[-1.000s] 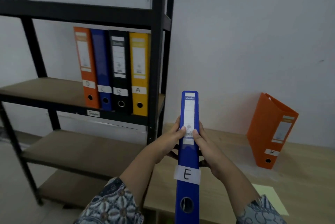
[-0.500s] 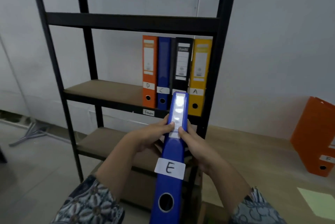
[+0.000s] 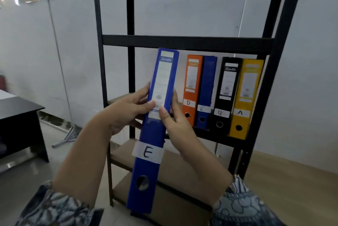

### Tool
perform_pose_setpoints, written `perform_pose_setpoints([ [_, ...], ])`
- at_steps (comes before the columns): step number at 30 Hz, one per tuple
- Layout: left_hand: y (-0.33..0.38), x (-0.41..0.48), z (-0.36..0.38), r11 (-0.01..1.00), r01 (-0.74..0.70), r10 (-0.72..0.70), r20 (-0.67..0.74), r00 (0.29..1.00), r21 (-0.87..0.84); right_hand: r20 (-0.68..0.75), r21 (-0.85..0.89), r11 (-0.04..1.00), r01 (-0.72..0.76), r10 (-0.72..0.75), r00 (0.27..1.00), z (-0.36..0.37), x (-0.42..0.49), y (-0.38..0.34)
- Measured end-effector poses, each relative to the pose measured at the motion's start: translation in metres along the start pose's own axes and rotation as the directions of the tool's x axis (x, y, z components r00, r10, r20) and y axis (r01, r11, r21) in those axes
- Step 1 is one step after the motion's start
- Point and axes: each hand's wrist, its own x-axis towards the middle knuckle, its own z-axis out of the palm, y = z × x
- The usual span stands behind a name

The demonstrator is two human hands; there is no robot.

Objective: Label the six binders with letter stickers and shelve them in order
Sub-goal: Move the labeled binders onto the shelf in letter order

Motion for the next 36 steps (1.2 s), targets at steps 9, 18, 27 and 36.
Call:
perform_pose_setpoints([
  [9, -0.042, 0.066, -0.023, 0.972, -0.151, 0.145, -0.048, 0.988, -0.181, -0.010, -0.130, 0.967, 0.219, -0.222, 0.975, -0.009, 0.077, 0.051],
  [18, -0.080, 0.145, -0.033, 0.944, -0.234, 0.238, -0.011, 0.971, -0.234, -0.052, -0.285, 0.910, 0.300, -0.327, 0.944, -0.041, 0.141, 0.091],
  [27, -0.110, 0.213, -0.032, 0.926, -0.223, 0.249, 0.048, 0.967, -0.304, -0.136, -0.384, 0.892, 0.240, -0.312, 0.940, -0.066, 0.183, 0.122],
  [36, -0.124, 0.291, -0.026, 0.911, -0.218, 0.295, 0.181, 0.938, -0.351, -0.325, -0.639, 0.762, 0.102, -0.388, 0.862, -0.095, 0.219, 0.129],
])
